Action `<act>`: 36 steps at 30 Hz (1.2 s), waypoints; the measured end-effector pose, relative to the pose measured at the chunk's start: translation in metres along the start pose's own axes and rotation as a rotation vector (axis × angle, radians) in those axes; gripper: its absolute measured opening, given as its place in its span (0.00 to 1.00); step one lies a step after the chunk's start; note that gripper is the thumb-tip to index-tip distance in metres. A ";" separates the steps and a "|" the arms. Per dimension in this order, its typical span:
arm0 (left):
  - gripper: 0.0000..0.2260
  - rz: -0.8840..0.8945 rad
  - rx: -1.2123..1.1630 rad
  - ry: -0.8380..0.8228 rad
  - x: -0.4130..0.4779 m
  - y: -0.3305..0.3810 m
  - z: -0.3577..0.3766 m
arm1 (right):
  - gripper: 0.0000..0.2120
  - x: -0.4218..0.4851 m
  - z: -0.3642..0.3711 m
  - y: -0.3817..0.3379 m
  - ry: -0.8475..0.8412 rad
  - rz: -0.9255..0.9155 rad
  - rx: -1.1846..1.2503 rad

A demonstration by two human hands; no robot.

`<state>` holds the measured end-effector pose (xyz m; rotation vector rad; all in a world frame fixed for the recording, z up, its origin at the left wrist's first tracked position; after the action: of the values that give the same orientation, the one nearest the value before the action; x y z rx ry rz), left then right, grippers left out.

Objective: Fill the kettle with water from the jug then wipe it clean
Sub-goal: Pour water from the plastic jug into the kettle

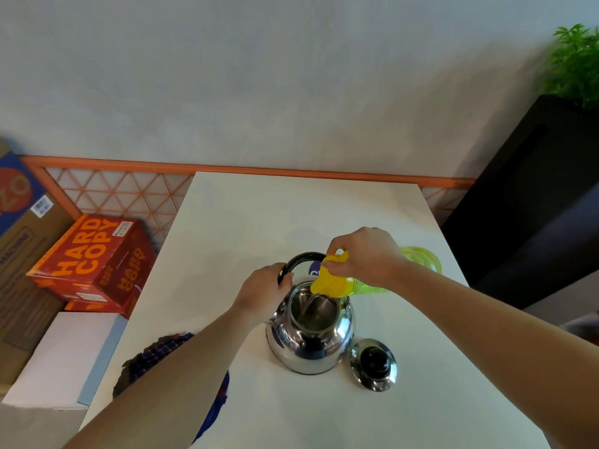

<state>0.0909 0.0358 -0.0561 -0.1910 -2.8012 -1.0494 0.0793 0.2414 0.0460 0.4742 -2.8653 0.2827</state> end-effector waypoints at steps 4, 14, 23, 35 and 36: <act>0.12 0.003 0.007 0.004 0.000 0.000 0.000 | 0.14 0.000 0.000 0.000 0.005 -0.004 0.002; 0.12 -0.008 0.003 -0.002 0.000 0.000 0.000 | 0.13 0.000 0.000 -0.001 0.008 -0.007 0.001; 0.12 -0.010 0.008 -0.003 0.000 0.000 0.000 | 0.14 0.000 -0.001 -0.001 0.001 -0.017 -0.001; 0.11 -0.011 0.002 -0.001 0.000 0.001 0.000 | 0.14 0.001 -0.002 -0.003 -0.015 -0.016 -0.022; 0.11 -0.012 0.003 -0.001 0.000 0.001 0.001 | 0.14 0.001 -0.002 -0.003 -0.013 -0.015 -0.023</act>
<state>0.0907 0.0366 -0.0562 -0.1745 -2.8078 -1.0483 0.0800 0.2392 0.0480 0.4943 -2.8730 0.2449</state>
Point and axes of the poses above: each hand's wrist, its own x-axis towards the middle knuckle, its own z-axis out of the palm, y = z × x, the point moved 1 cm from there along x, towards the middle knuckle, and after that the axes turned 13 degrees about y, right-handed, at the moved point
